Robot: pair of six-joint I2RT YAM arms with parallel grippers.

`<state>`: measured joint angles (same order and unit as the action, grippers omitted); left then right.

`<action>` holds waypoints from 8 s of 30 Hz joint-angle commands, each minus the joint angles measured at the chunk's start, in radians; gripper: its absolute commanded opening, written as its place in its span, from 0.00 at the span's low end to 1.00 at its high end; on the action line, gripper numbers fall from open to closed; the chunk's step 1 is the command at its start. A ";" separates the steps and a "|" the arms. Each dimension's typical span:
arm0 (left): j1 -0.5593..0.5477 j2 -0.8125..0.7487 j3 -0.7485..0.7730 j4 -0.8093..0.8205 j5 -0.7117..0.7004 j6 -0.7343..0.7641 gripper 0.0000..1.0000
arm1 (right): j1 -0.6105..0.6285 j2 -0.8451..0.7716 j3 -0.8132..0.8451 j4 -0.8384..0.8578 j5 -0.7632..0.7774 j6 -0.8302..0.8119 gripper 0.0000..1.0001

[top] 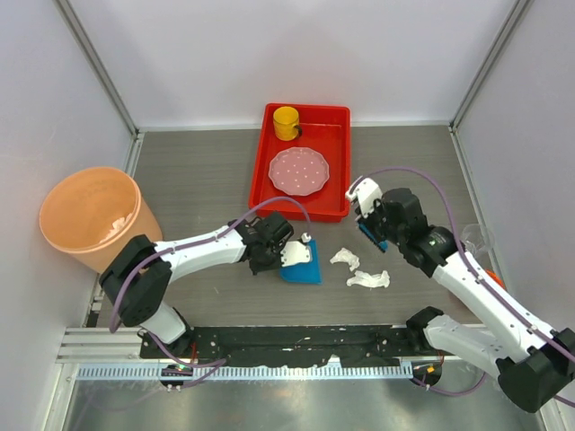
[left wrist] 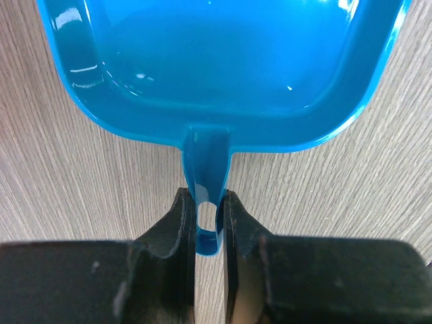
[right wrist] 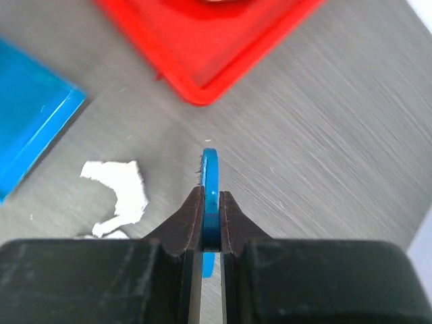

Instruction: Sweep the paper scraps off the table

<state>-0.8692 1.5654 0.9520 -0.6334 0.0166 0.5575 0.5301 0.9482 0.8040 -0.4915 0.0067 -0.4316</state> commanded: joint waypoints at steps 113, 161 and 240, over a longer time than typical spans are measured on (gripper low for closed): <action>0.461 -0.285 0.622 -0.662 -0.265 -0.212 0.00 | 0.349 -0.137 0.149 -0.291 0.823 1.096 0.01; 1.337 -0.674 -0.025 0.819 -0.774 1.395 0.00 | 0.347 -0.091 0.093 -0.102 0.816 0.863 0.01; 0.400 0.173 0.357 -0.166 -0.325 -0.246 0.00 | 0.347 -0.147 0.176 0.011 0.578 0.585 0.01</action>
<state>-0.4755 1.8046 1.3357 -0.8333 -0.2520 0.2890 0.8745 0.8078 0.9756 -0.4839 0.5888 0.1593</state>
